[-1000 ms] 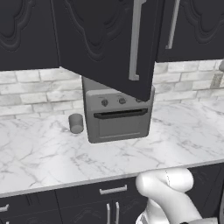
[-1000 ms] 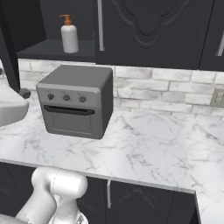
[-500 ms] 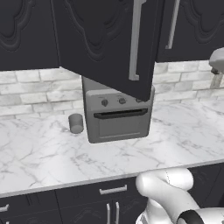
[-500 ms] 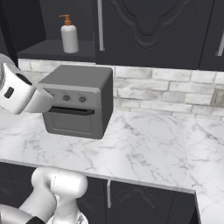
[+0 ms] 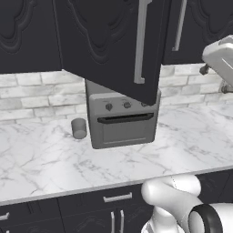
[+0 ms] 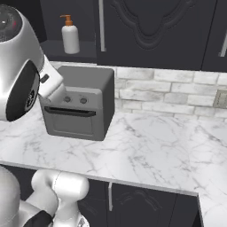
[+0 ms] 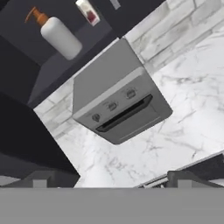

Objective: Pick the soap dispenser and soap dispenser from the cabinet and place them on the counter.

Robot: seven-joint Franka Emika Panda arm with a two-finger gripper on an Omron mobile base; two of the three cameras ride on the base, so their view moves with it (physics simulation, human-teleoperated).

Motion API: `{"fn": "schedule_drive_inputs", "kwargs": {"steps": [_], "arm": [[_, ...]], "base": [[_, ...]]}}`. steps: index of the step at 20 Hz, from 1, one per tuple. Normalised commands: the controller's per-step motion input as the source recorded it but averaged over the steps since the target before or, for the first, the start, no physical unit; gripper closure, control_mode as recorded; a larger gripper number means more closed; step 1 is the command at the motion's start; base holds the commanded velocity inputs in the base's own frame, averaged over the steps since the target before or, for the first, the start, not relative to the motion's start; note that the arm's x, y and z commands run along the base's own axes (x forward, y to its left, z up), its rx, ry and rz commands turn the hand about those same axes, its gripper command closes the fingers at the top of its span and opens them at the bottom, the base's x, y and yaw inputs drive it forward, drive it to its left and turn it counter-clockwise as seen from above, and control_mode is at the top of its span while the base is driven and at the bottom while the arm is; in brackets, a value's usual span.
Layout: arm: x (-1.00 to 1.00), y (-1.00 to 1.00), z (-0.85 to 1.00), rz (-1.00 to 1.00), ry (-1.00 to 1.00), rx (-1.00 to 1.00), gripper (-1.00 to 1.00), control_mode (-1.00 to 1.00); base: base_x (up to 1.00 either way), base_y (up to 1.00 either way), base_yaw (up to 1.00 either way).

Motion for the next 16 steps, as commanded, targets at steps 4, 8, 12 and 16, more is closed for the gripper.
{"fn": "schedule_drive_inputs", "kwargs": {"steps": [4,8,12,16], "arm": [[0.55,0.35,-0.18,0.17,0.12,0.15,-1.0,-1.0],[0.49,0.37,-0.21,0.18,0.09,0.17,-1.0,-1.0],[0.38,0.41,-0.28,0.2,0.04,0.18,-1.0,-1.0],[0.46,0.48,-0.27,0.17,0.0,0.17,-1.0,-1.0]], "base": [[0.0,0.0,0.0],[0.0,0.0,0.0],[0.0,0.0,0.0],[0.0,0.0,0.0]]}}
